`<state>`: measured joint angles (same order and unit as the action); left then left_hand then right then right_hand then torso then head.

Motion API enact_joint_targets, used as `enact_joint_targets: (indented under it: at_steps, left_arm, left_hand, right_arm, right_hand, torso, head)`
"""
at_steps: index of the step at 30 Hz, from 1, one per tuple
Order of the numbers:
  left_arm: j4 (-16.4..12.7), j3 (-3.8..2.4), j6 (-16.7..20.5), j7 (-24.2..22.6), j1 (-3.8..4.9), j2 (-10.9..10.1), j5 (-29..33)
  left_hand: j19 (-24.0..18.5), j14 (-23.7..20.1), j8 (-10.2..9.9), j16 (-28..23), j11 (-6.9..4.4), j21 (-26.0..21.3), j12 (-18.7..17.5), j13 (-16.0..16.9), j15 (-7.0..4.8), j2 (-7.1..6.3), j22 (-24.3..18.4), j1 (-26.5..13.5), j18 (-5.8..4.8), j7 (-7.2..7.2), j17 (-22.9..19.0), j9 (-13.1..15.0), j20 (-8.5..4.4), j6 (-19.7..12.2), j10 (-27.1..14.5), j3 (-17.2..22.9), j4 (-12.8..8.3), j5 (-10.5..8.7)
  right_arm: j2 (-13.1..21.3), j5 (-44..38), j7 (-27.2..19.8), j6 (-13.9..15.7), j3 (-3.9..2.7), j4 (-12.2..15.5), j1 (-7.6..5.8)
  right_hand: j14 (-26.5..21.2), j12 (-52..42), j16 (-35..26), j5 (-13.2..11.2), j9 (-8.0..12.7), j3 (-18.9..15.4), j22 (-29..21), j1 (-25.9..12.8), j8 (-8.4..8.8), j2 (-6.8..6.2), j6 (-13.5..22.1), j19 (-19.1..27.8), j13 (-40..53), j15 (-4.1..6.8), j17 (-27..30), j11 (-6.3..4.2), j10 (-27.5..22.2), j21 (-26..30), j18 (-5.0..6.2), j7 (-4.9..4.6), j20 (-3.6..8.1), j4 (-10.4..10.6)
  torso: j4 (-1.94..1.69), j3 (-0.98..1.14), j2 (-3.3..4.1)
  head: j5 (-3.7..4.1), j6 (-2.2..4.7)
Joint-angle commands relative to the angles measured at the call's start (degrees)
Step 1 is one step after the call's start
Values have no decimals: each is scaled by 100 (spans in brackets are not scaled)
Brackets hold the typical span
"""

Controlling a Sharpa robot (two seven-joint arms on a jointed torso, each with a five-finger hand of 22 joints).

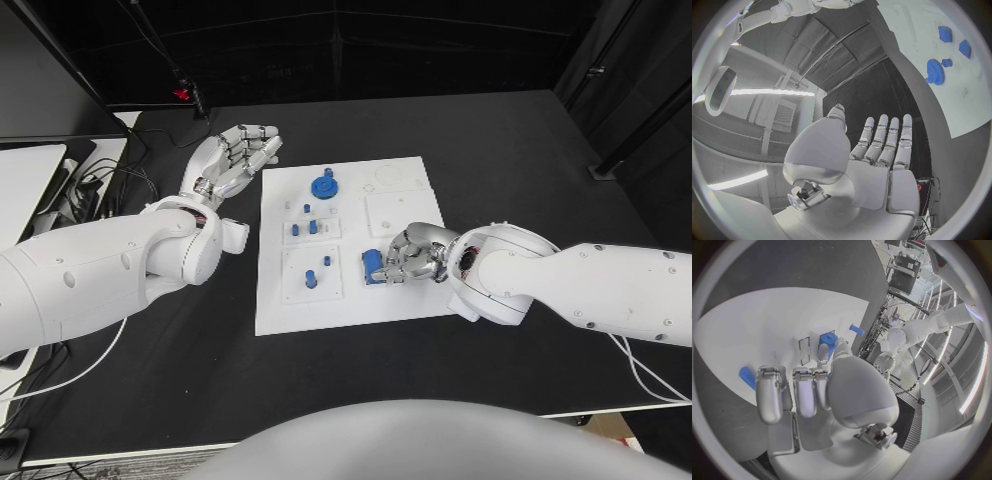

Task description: Assemble the parts on the task board

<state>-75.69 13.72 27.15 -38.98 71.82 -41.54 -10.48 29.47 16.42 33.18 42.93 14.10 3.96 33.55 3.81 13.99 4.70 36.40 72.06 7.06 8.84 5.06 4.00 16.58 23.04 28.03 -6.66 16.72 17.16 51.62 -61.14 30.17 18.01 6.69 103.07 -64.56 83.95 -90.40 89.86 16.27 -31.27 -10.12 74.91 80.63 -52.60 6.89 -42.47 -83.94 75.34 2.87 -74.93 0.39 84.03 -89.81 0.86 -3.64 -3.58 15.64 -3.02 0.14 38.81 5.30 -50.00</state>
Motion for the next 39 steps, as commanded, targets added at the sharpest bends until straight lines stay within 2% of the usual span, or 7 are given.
enact_joint_targets:
  at_steps: [1,12,20,23,27,33,39]
  left_arm:
    - [-3,-6,-41,-211,8,6,4]
    - [5,-6,-43,-205,8,12,4]
    - [3,-6,-47,-206,8,6,4]
    - [1,-6,-50,-208,8,-1,4]
    - [2,-6,-46,-209,7,-4,4]
    - [3,-6,-42,-214,7,-1,4]
    - [0,-6,-41,-218,7,-5,4]
  left_hand:
    - [2,-47,38,24,16,19,34,-7,-3,77,-10,2,-94,773,-9,-8,1,-35,-41,-27,-3,27]
    - [2,-47,40,26,16,19,35,-7,-3,79,-11,3,-94,773,-11,-8,1,-36,-42,-29,-3,28]
    - [2,-47,40,26,16,19,35,-7,-3,79,-11,3,-94,773,-11,-8,1,-36,-42,-29,-3,28]
    - [2,-47,40,26,16,19,35,-7,-3,79,-11,3,-94,773,-11,-8,1,-36,-42,-29,-3,28]
    - [2,-47,40,26,16,19,35,-7,-3,79,-11,3,-94,773,-11,-8,1,-36,-42,-29,-3,28]
    - [1,-49,43,30,16,19,38,-7,-3,81,-12,7,-94,773,-14,-8,1,-38,-44,-33,-3,29]
    - [1,-49,43,30,16,19,38,-7,-3,81,-12,7,-94,773,-14,-8,1,-38,-44,-33,-3,29]
  right_arm:
    - [-4,-81,126,-124,-4,-4,-10]
    - [3,-84,62,-59,-4,24,-10]
    - [175,156,-498,651,-4,135,-10]
    - [390,366,-992,1139,-4,267,-11]
    - [745,684,-1707,1521,-5,419,-47]
    - [1139,670,-2108,1427,1,414,-122]
    - [1459,-462,-1150,980,7,426,-136]
  right_hand:
    - [605,40,14,81,-11,32,1509,146,38,84,19,-606,1466,41,-1507,-31,597,-19,-86,19,37,-14]
    - [605,40,14,79,-22,38,1509,293,95,-34,15,-606,1466,43,-1507,-31,597,-19,-86,16,41,-83]
    - [605,40,14,62,3,10,1509,322,196,-137,57,-606,1466,34,-1507,-7,597,-19,-86,-20,38,-88]
    - [605,40,14,157,82,-5,1509,263,359,-139,124,-606,1466,5,-1507,38,597,-19,-86,-76,19,-7]
    - [605,40,14,489,412,-72,1509,62,860,-134,325,-606,1466,-129,-1507,217,597,-19,-86,-281,-80,83]
    - [605,40,14,753,752,-256,1509,-312,1260,-162,499,-606,1466,-299,-1507,401,597,-19,-86,-479,-234,96]
    - [605,40,14,770,884,-356,1499,-508,1369,-149,650,-588,1466,-370,-1507,475,597,6,-78,-554,-314,96]
  torso:
    - [6,2,1]
    - [3,1,2]
    - [4,0,1]
    - [9,0,-4]
    - [-6,-6,-2]
    - [9,-7,3]
    - [15,4,4]
  head:
    - [5,0]
    - [17,0]
    - [15,0]
    - [1,0]
    - [53,0]
    - [143,0]
    - [252,0]
